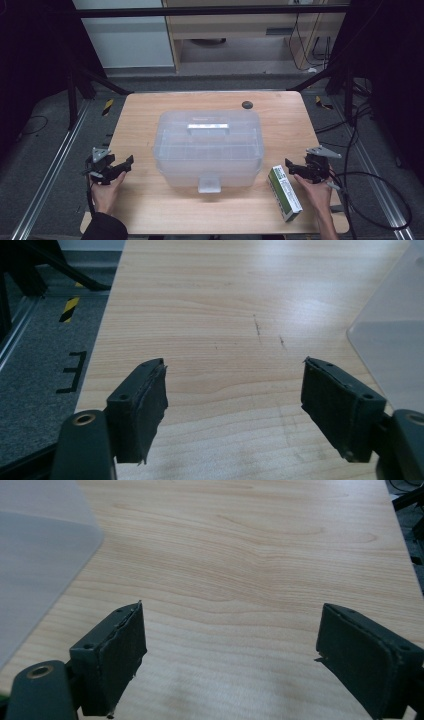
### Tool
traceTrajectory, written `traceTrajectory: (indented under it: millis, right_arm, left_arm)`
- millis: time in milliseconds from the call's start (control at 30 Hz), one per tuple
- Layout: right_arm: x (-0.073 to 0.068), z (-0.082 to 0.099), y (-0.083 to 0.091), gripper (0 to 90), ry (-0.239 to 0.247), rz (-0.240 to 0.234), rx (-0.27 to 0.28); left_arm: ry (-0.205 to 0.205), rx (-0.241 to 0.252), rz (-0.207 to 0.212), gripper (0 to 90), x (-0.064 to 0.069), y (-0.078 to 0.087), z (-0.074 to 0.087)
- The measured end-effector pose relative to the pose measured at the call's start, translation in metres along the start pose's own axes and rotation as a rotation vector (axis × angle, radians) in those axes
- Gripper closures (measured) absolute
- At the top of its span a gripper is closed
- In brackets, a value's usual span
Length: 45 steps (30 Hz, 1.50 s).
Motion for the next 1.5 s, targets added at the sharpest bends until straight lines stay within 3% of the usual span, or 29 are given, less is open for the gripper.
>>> traceTrajectory:
  millis: [300,433,600,633,700,1033,1133,1300,1500]
  right_arm:
    - [-0.007,-0.008,0.02,16.9,-0.01,-0.036,0.054]
    - [-0.014,-0.01,0.021,17.5,0.058,-0.043,0.058]
    - [-0.024,-0.013,0.026,19.7,0.075,-0.101,0.072]
    - [-0.024,-0.013,0.026,19.7,0.075,-0.101,0.072]
    - [-0.028,-0.015,0.029,19.7,0.124,-0.098,0.068]
    - [-0.043,-0.021,0.04,20.7,0.152,-0.148,0.074]
    - [-0.047,-0.023,0.044,20.4,0.155,-0.157,0.078]
    - [-0.044,-0.025,0.045,18.9,0.165,-0.139,0.083]
    - [-0.043,-0.026,0.046,17.4,0.149,-0.131,0.09]
  left_arm:
    - [-0.012,0.032,-0.017,43.4,0.003,0.01,-0.008]
    - [-0.022,0.065,-0.026,50.7,0.0,0.017,-0.016]
    - [-0.035,0.081,-0.004,57.6,0.004,0.025,-0.023]
    - [-0.034,0.082,0.006,57.6,0.005,0.026,-0.024]
    - [-0.033,0.093,0.028,57.2,0.009,0.028,-0.027]
    - [-0.094,0.112,0.095,56.9,0.027,0.035,-0.039]
    - [-0.123,0.101,0.131,50.8,0.032,0.034,-0.041]
    - [-0.153,0.099,0.135,40.5,0.033,0.034,-0.047]
    - [-0.178,0.139,0.165,33.3,0.035,0.041,-0.064]
Point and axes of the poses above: each handheld gripper's, and its own axes: y roughly backward along the jaws, z roughly out of its underside, x roughly to its right, the point moved 10 cm from there along -y, roughly forward along the jaws, and after that the axes turned 13 degrees about -y, right-handed, at the moved point
